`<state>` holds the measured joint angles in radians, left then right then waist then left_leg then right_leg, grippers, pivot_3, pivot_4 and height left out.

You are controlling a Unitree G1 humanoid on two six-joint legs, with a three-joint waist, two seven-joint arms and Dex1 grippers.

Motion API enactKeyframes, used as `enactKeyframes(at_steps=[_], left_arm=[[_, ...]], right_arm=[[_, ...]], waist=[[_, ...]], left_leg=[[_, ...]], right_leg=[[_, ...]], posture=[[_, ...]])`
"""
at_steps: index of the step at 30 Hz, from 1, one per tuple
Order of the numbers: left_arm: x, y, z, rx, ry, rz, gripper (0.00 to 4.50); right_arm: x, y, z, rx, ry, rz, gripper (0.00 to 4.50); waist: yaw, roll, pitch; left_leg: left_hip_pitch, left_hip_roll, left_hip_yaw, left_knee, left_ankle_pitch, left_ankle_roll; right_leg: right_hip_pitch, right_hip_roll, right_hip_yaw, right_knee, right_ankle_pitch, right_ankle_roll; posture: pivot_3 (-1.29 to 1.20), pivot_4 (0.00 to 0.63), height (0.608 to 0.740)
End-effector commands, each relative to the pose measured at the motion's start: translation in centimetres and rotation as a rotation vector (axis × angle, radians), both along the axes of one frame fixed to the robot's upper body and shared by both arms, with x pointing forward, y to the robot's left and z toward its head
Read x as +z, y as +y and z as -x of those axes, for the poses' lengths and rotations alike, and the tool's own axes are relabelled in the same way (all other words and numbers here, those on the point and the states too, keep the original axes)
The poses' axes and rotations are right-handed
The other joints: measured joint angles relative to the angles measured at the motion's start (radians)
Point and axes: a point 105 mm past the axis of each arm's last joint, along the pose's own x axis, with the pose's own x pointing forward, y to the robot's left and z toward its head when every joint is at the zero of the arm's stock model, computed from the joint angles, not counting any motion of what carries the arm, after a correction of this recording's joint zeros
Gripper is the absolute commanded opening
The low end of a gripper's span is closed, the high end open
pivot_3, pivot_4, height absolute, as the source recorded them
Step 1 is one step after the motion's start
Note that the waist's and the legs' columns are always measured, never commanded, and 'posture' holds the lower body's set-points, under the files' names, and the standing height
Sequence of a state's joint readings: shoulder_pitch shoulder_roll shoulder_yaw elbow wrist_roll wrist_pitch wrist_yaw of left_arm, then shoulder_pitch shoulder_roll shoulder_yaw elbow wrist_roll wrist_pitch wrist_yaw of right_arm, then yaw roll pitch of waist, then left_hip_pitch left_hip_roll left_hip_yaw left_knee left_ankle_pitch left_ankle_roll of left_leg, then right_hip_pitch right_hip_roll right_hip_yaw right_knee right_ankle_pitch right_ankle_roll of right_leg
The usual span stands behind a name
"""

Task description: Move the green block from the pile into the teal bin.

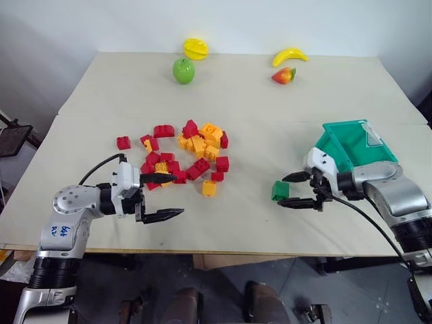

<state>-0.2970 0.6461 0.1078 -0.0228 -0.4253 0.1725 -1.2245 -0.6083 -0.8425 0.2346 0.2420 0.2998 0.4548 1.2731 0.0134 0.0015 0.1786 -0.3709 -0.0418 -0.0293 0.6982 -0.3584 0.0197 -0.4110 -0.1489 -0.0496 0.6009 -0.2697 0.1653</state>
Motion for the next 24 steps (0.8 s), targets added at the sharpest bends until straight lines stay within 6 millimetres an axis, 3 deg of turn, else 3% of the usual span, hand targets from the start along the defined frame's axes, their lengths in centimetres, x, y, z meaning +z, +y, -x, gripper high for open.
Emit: enactKeyframes(at_steps=[1,4,9,11,17,20,24], left_arm=[[0.9,-0.4,0.3,-0.029,-0.041,0.005,4.5],[0.9,-0.7,0.3,-0.039,-0.043,0.008,4.5],[1.4,-1.6,0.0,-0.042,-0.055,0.075,4.5],[2.2,-2.0,-0.6,-0.01,-0.067,0.144,4.5],[3.3,-2.4,-2.3,0.087,-0.126,0.227,4.5],[3.1,-2.8,-2.5,0.089,-0.121,0.229,4.5],[2.6,-3.5,-2.3,0.055,-0.112,0.218,4.5]], right_arm=[[0.9,0.4,-0.6,0.022,-0.06,-0.024,3.34],[1.8,0.4,-1.4,-0.019,-0.166,-0.064,2.33],[3.1,-1.7,0.1,-0.082,-0.261,-0.14,2.33],[4.7,-2.9,0.9,-0.14,-0.329,-0.22,2.33],[8.6,-9.1,1.6,-0.5,-0.493,-0.319,2.33],[8.7,-13.4,1.4,-0.703,-0.535,-0.235,2.33],[8.7,-16.2,0.2,-0.866,-0.561,-0.22,2.33]], waist=[[-0.004,0.0,0.0],[-0.014,0.0,0.0],[-0.009,0.0,0.0],[-0.006,0.0,0.0],[0.001,0.0,0.0],[0.0,0.0,0.0],[-0.003,0.0,0.0]], left_leg=[[0.0,0.0,0.0,0.0,0.0,0.0],[0.0,0.0,0.0,0.0,0.0,0.0],[-0.001,0.0,-0.001,0.0,-0.001,-0.001],[-0.001,0.0,-0.001,0.0,-0.001,-0.001],[0.001,0.0,0.001,0.001,-0.001,-0.001],[0.001,0.0,0.002,0.0,-0.001,-0.001],[0.001,0.0,0.004,0.0,-0.001,-0.001]], right_leg=[[0.0,0.0,0.0,0.0,0.0,0.0],[0.0,0.0,0.0,0.0,0.0,0.0],[0.0,0.0,-0.001,0.0,0.0,0.0],[0.0,0.0,-0.001,0.0,0.0,0.0],[0.001,0.0,-0.001,0.0,0.0,0.0],[0.001,0.0,0.0,0.0,0.0,0.0],[0.001,0.0,0.0,0.0,0.0,0.0]], posture=[[0.0,0.15,0.74],[0.0,0.15,0.74],[0.0,0.15,0.74],[0.0,0.15,0.74],[0.0,0.15,0.74],[0.0,0.15,0.74],[0.0,0.15,0.74]])
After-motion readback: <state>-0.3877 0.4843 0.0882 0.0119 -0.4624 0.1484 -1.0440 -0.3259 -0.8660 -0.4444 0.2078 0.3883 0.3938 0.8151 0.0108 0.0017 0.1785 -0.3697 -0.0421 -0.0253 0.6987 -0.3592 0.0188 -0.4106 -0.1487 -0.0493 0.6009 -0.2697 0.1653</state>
